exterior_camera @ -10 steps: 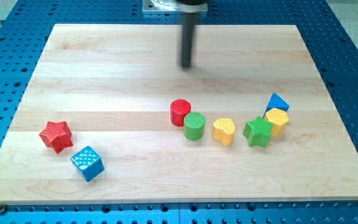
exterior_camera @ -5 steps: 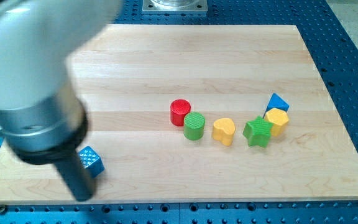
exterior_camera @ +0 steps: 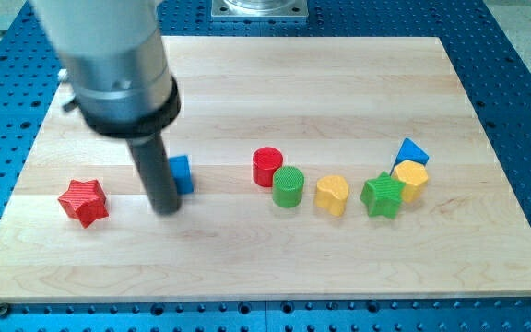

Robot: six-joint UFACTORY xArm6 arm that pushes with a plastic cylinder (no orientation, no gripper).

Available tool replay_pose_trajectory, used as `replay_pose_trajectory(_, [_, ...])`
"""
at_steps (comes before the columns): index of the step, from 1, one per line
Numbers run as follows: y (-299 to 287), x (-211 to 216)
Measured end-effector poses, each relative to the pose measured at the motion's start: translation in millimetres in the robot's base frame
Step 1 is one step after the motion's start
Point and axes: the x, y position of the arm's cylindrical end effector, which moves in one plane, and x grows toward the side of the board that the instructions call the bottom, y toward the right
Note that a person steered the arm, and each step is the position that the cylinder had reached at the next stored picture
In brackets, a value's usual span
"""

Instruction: Push the blue cube vertically above the green star

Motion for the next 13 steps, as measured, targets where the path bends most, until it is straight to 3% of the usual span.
replay_pose_trajectory(1, [1.9, -5.3])
replay_pose_trajectory(2, [40.0, -72.5])
replay_pose_trajectory(3, [64.4, -95.6])
replay_pose_trajectory(5, [7.3, -118.5])
replay_pose_trajectory(6, [25.3, -153.8])
replay_pose_trajectory(7, [85.0, -154.0])
replay_pose_trajectory(8, [43.9, -193.8])
replay_pose_trajectory(9, [86.8, -184.7])
replay_pose_trajectory(10, [174.4, -150.4])
replay_pose_trajectory(11, [220.7, -150.1])
replay_pose_trajectory(12, [167.6, -113.3])
replay_pose_trajectory(13, [240.7, -77.0])
